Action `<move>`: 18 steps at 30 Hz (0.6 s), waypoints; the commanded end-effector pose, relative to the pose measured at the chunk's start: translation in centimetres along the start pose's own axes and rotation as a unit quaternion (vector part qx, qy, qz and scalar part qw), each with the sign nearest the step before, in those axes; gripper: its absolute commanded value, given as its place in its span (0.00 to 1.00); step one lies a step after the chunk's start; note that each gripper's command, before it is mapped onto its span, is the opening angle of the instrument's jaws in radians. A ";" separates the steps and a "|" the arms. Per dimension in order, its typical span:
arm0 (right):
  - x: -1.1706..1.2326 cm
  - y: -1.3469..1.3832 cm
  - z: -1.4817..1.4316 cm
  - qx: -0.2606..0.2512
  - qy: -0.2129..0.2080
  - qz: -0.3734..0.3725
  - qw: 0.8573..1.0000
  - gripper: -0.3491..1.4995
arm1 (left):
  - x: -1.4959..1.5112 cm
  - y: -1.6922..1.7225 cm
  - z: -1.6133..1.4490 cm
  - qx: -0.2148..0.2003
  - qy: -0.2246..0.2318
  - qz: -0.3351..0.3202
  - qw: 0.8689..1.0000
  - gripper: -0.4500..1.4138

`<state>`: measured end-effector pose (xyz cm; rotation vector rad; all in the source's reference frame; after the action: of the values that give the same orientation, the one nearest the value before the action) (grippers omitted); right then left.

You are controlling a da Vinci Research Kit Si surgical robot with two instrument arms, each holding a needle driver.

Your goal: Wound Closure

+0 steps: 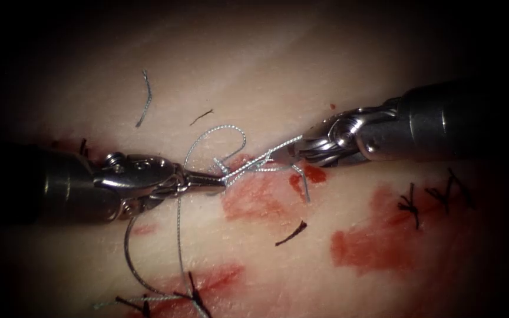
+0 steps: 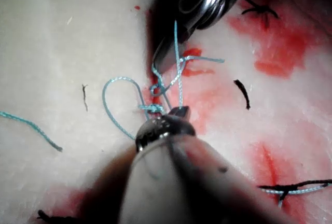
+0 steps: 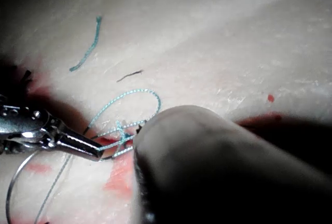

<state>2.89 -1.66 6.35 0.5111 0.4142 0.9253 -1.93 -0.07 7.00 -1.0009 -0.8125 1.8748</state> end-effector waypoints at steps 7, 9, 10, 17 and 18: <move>0.18 0.16 0.19 -0.002 0.044 -0.123 0.991 0.00 | -0.25 0.35 0.10 -0.062 -0.065 -0.027 0.996 0.00; 0.21 0.18 0.21 -0.009 0.047 -0.160 0.986 0.00 | -0.38 0.53 0.10 -0.092 -0.103 -0.051 0.989 0.00; 0.23 0.18 0.22 -0.008 0.052 -0.178 0.983 0.00 | -0.41 0.58 0.11 -0.096 -0.109 -0.055 0.988 0.00; 0.35 0.08 0.19 0.003 0.117 -0.335 0.935 0.00 | -0.44 0.78 0.29 -0.131 -0.134 -0.069 0.980 0.00; 0.36 0.07 0.18 -0.012 0.120 -0.357 0.926 0.00 | -0.45 0.80 0.32 -0.131 -0.138 -0.073 0.979 0.00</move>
<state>3.04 -1.38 6.48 0.1814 0.7463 0.2666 -2.32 -0.84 6.59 -0.8062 -1.3005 1.8294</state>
